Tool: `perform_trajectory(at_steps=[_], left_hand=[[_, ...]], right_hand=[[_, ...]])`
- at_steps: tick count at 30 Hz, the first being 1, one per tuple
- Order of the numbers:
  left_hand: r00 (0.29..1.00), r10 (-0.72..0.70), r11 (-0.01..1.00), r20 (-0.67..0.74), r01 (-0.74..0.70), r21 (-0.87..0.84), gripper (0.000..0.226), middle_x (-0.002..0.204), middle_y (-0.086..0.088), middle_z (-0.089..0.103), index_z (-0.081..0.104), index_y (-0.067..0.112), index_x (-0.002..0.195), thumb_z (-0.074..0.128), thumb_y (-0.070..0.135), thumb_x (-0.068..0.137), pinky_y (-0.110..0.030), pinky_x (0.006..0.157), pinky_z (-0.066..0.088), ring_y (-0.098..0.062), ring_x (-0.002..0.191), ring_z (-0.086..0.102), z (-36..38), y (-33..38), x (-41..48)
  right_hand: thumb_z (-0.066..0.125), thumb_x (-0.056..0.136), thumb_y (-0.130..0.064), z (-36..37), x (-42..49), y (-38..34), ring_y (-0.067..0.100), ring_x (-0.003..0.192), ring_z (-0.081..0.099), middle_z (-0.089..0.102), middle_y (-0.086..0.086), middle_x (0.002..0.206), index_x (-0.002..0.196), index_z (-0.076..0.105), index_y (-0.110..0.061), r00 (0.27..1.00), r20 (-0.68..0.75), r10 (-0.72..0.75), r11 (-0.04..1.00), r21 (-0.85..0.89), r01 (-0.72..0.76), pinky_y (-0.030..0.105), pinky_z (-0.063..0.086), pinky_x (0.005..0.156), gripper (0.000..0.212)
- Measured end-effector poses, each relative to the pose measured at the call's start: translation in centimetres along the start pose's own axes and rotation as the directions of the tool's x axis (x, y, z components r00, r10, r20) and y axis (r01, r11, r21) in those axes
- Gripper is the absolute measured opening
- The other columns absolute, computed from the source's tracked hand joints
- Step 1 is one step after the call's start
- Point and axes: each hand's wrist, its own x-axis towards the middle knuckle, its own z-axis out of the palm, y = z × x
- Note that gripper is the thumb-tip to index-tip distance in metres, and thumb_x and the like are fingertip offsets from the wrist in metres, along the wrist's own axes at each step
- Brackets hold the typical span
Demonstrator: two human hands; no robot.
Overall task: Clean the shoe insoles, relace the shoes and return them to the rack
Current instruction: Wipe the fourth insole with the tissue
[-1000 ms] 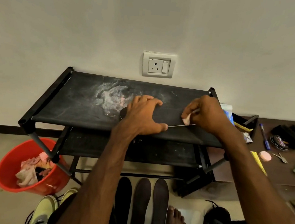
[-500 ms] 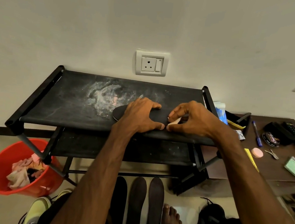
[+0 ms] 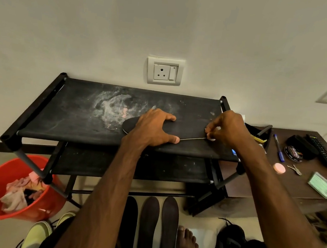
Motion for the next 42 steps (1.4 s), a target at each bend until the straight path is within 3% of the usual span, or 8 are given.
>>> perform_trajectory(at_steps=[2, 5, 10, 13, 18, 23, 30, 42], left_hand=[[1.0, 0.005, 1.0, -0.002, -0.005, -0.005, 0.079, 0.143, 0.002, 0.053, 0.056, 0.034, 0.141, 0.083, 0.06, 0.072, -0.045, 0.113, 0.038, -0.022, 0.134, 0.046, 0.0, -0.1, 0.1], [1.0, 0.013, 1.0, -0.002, -0.013, -0.006, 0.078, 0.143, 0.001, 0.053, 0.056, 0.034, 0.141, 0.083, 0.059, 0.072, -0.044, 0.113, 0.038, -0.022, 0.134, 0.046, 0.0, -0.1, 0.2], [1.0, 0.017, 1.0, 0.011, -0.017, -0.004, 0.076, 0.144, 0.001, 0.052, 0.056, 0.033, 0.142, 0.082, 0.057, 0.074, -0.042, 0.113, 0.036, -0.022, 0.134, 0.044, 0.0, -0.1, 0.1], [1.0, 0.014, 1.0, 0.016, -0.014, -0.002, 0.077, 0.143, 0.001, 0.052, 0.056, 0.034, 0.141, 0.082, 0.058, 0.073, -0.043, 0.113, 0.037, -0.023, 0.134, 0.044, -0.2, 0.0, 0.0], [1.0, -0.025, 1.0, -0.02, 0.025, -0.003, 0.072, 0.124, -0.002, 0.061, 0.063, 0.028, 0.124, 0.082, 0.059, 0.061, -0.044, 0.104, 0.045, -0.026, 0.121, 0.053, 0.1, -0.3, 0.3], [0.998, -0.06, 0.998, -0.013, 0.059, -0.019, 0.08, 0.129, -0.002, 0.056, 0.059, 0.027, 0.128, 0.086, 0.06, 0.061, -0.045, 0.107, 0.041, -0.025, 0.125, 0.046, 0.2, -0.7, 0.4], [0.995, -0.091, 0.994, -0.032, 0.089, -0.057, 0.085, 0.134, -0.001, 0.051, 0.055, 0.027, 0.134, 0.089, 0.059, 0.063, -0.042, 0.109, 0.039, -0.022, 0.13, 0.04, 0.3, -0.4, 0.0], [0.992, -0.115, 0.989, -0.049, 0.11, -0.103, 0.084, 0.136, -0.001, 0.05, 0.055, 0.027, 0.133, 0.09, 0.056, 0.062, -0.042, 0.112, 0.037, -0.023, 0.132, 0.04, 0.4, -0.1, -0.3]], right_hand=[[0.081, 0.083, -0.007, 0.0, 0.4, 0.2, 0.015, 0.096, 0.069, 0.078, 0.001, 0.094, 0.087, 0.082, -0.015, 0.999, -0.005, 0.04, 0.999, 0.008, -0.04, 0.012, 0.047, 0.076, 0.008], [0.08, 0.081, -0.004, 0.2, 0.9, 0.5, 0.023, 0.099, 0.068, 0.077, 0.008, 0.097, 0.091, 0.082, -0.009, 0.997, -0.055, 0.063, 0.998, -0.02, -0.064, 0.032, 0.054, 0.096, 0.012], [0.073, 0.085, 0.0, 1.0, 1.5, 0.6, 0.034, 0.092, 0.07, 0.073, 0.02, 0.1, 0.096, 0.081, -0.003, 0.969, -0.244, 0.047, 0.999, 0.033, -0.04, 0.042, 0.059, 0.089, 0.013], [0.073, 0.085, -0.003, 1.3, 1.1, -1.6, 0.028, 0.089, 0.072, 0.077, 0.015, 0.095, 0.092, 0.081, -0.004, 0.94, -0.306, -0.149, 0.985, 0.033, 0.167, 0.038, 0.058, 0.087, 0.011], [0.074, 0.086, -0.003, 3.4, -1.1, -7.4, 0.022, 0.094, 0.071, 0.077, 0.007, 0.104, 0.104, 0.081, -0.012, 0.86, -0.015, -0.509, 0.86, 0.02, 0.51, 0.033, 0.056, 0.09, 0.021], [0.072, 0.084, 0.006, 3.8, -0.7, -7.1, 0.028, 0.096, 0.071, 0.075, 0.014, 0.106, 0.106, 0.08, -0.006, 0.827, 0.022, -0.561, 0.828, 0.007, 0.561, 0.04, 0.057, 0.087, 0.026], [0.066, 0.091, 0.004, 3.2, 1.8, -4.2, 0.02, 0.11, 0.069, 0.076, 0.007, 0.116, 0.112, 0.079, -0.01, 0.954, -0.092, -0.286, 0.956, 0.037, 0.291, 0.012, 0.043, 0.092, 0.028], [0.069, 0.094, -0.01, 2.4, 2.1, -0.6, 0.028, 0.1, 0.069, 0.075, 0.013, 0.11, 0.109, 0.078, -0.008, 0.965, -0.236, 0.111, 0.993, 0.066, -0.098, 0.03, 0.052, 0.091, 0.018]])
